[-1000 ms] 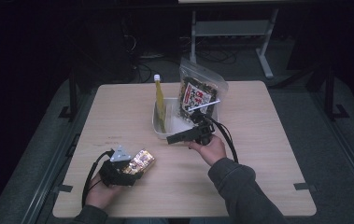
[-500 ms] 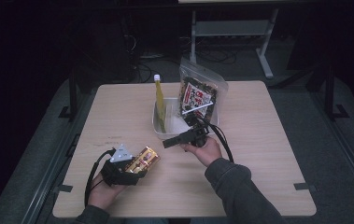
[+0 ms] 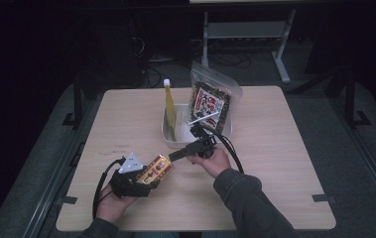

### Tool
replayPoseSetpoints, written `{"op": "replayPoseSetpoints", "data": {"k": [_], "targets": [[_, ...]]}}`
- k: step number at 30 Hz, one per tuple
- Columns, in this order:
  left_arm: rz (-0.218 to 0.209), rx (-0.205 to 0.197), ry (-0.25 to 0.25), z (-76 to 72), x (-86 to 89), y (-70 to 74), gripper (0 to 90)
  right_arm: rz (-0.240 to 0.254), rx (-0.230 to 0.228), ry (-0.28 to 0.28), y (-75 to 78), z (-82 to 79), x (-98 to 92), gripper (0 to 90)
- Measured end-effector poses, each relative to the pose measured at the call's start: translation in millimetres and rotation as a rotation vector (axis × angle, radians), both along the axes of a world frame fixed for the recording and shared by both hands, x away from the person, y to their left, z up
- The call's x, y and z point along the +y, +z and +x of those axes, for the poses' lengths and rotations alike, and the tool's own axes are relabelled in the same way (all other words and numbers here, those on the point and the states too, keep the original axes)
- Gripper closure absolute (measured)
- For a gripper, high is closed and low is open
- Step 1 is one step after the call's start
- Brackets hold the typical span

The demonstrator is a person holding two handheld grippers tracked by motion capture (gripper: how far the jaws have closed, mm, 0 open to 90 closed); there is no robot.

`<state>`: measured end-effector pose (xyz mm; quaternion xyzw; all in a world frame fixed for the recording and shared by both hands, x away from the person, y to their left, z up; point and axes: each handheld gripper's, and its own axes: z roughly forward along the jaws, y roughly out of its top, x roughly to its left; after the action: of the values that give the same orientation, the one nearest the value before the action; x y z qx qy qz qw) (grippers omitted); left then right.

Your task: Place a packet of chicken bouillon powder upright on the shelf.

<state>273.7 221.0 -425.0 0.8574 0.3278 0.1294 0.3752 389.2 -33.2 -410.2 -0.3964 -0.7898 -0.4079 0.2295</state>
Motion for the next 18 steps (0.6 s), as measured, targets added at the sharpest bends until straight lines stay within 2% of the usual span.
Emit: {"op": "replayPoseSetpoints", "data": {"k": [9, 18], "targets": [[-0.01, -0.015, -0.009, -1.9, -2.5, 3.1, 32.3, 0.003, 0.026, 0.025, -5.5, 0.1, 9.7, 40.7], [-0.023, -0.036, -0.025, -4.0, -5.8, 6.5, 32.3, 0.024, 0.073, 0.048, -13.0, 1.4, 16.8, 43.8]]}}
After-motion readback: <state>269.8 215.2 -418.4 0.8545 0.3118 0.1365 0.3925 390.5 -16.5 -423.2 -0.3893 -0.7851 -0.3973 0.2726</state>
